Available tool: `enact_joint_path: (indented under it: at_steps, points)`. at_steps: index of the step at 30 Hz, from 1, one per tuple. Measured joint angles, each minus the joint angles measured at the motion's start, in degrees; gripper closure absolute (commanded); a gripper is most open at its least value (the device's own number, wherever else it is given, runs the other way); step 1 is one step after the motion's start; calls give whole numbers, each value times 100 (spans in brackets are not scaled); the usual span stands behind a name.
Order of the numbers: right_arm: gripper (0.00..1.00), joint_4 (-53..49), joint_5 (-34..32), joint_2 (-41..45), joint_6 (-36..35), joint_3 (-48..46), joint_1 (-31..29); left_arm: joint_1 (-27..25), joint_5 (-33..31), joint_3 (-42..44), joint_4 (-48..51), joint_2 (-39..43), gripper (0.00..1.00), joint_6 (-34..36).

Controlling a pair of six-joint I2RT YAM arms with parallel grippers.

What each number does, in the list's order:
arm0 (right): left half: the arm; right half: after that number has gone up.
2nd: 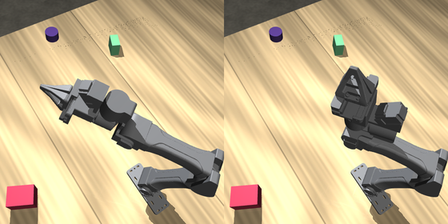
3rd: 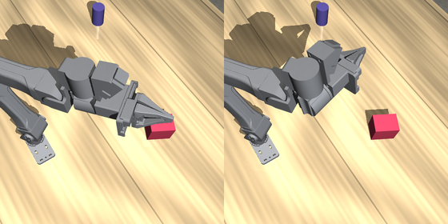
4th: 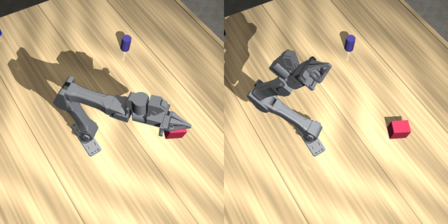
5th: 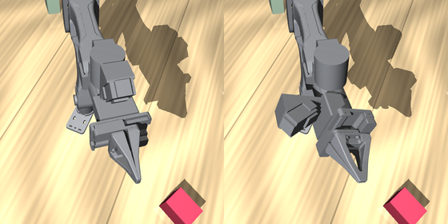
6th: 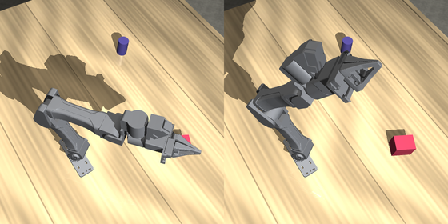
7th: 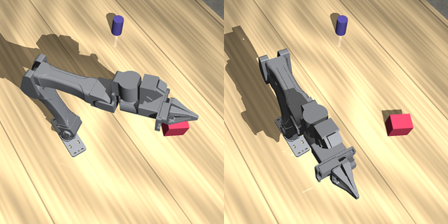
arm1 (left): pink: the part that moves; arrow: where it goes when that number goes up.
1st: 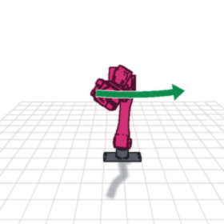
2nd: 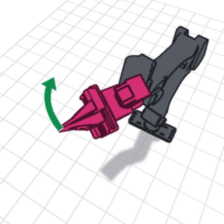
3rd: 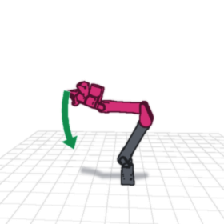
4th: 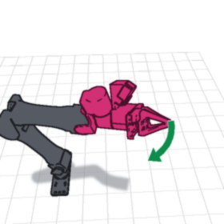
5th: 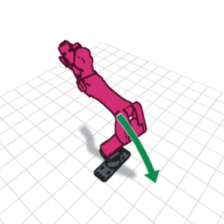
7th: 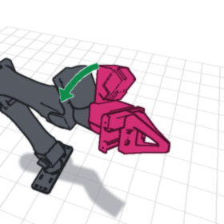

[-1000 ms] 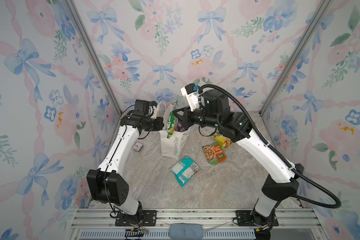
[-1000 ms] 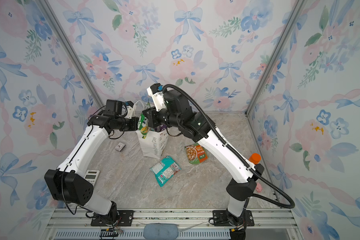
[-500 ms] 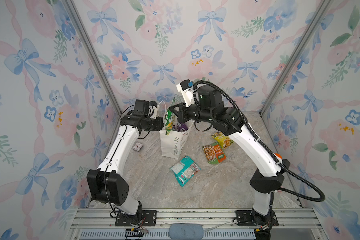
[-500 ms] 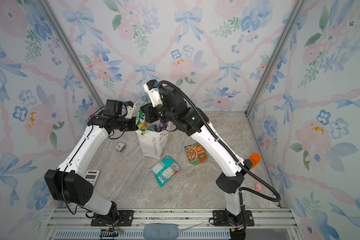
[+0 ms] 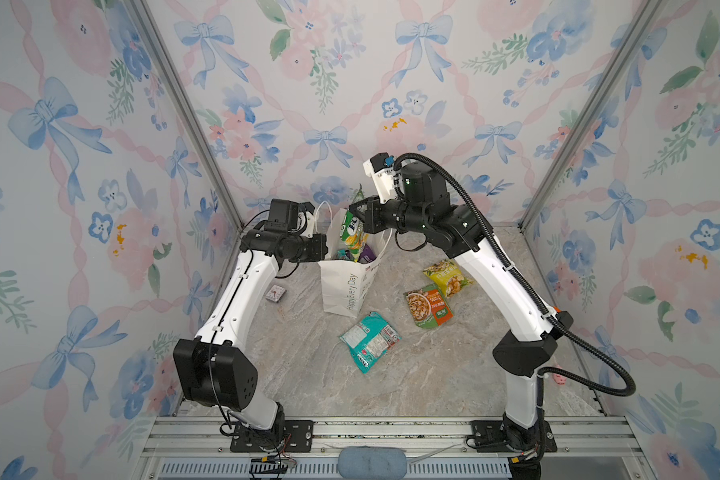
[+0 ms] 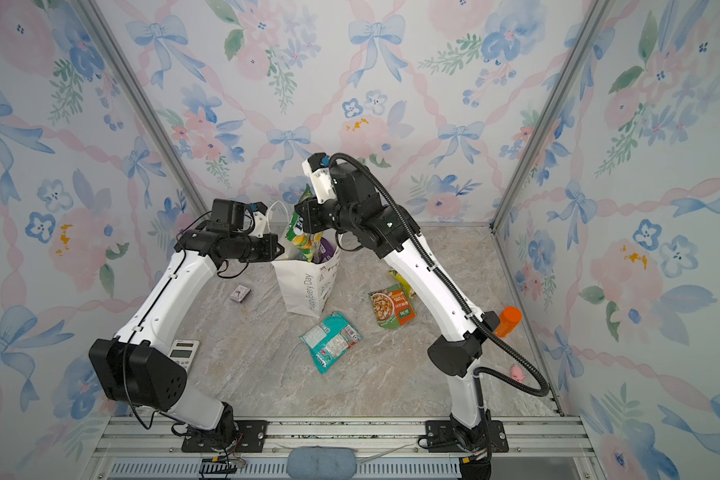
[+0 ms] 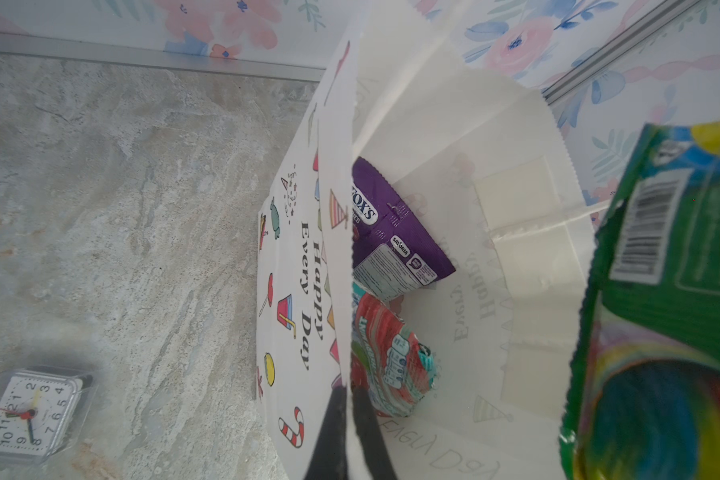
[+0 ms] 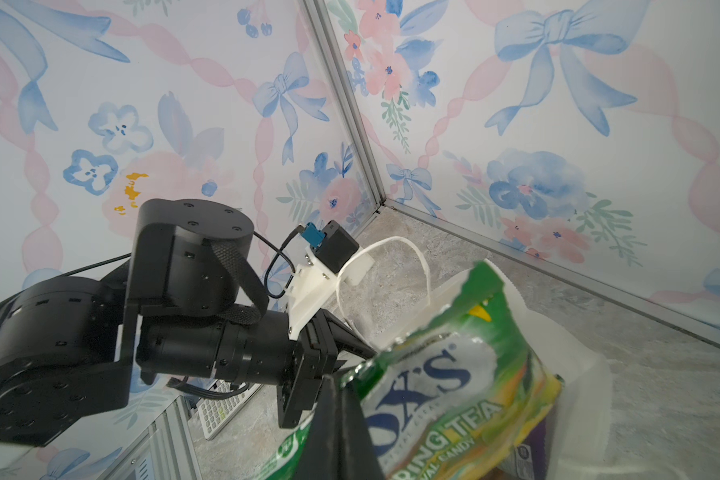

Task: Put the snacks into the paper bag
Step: 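Lower the green spring tea bag into the paper bag opening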

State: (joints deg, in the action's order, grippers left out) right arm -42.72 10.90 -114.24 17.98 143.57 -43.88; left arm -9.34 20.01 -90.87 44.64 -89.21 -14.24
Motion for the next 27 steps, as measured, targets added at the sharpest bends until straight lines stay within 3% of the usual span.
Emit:
enact_joint_path:
  at_steps: [14,27]
  points:
    - [100,4,280,-201,63,-98,267,0,2,0,0,0,100,-2]
    - [100,22,278,114,59,-1777,570,0,7,0,-33,-26,100,-2]
